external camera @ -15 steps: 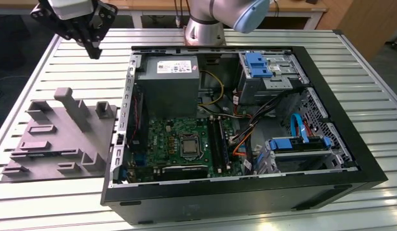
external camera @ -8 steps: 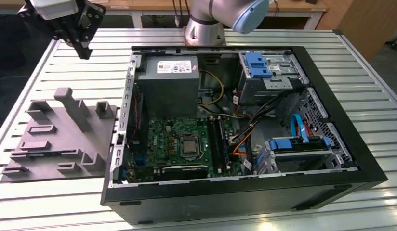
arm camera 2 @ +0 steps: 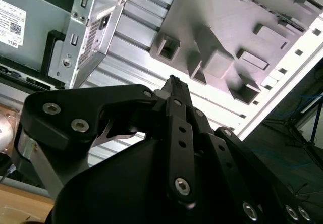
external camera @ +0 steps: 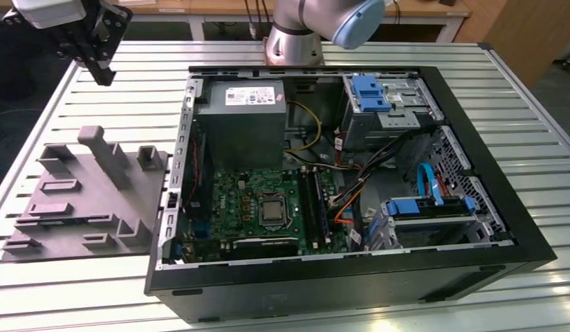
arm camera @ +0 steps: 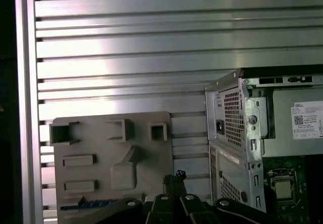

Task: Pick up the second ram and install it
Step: 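Reach for the second ram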

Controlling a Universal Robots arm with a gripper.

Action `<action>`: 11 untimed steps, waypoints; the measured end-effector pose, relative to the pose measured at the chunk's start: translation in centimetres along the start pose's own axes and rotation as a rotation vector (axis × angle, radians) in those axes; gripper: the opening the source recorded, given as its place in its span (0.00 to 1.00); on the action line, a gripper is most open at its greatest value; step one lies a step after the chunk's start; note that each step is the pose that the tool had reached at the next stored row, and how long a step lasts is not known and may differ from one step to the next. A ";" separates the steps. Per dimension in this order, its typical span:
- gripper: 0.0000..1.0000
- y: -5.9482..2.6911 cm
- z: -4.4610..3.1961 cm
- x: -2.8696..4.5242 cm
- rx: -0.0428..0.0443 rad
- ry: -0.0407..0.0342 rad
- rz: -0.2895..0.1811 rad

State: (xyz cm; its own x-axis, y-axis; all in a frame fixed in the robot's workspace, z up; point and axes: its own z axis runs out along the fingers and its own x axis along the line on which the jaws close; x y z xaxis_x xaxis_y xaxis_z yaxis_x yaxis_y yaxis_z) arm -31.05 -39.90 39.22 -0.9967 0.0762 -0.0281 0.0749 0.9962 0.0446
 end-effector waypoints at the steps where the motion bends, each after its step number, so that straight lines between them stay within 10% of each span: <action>1: 0.10 -0.02 -0.01 0.26 0.0000 -0.0001 0.000; 11: 0.10 -0.22 -0.06 3.00 -0.0001 -0.0013 0.000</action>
State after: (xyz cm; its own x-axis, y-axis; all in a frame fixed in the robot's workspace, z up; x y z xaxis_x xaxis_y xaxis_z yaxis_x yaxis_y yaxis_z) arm -34.05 -39.89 39.19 -0.9966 0.0763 -0.0294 0.0750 0.9962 0.0447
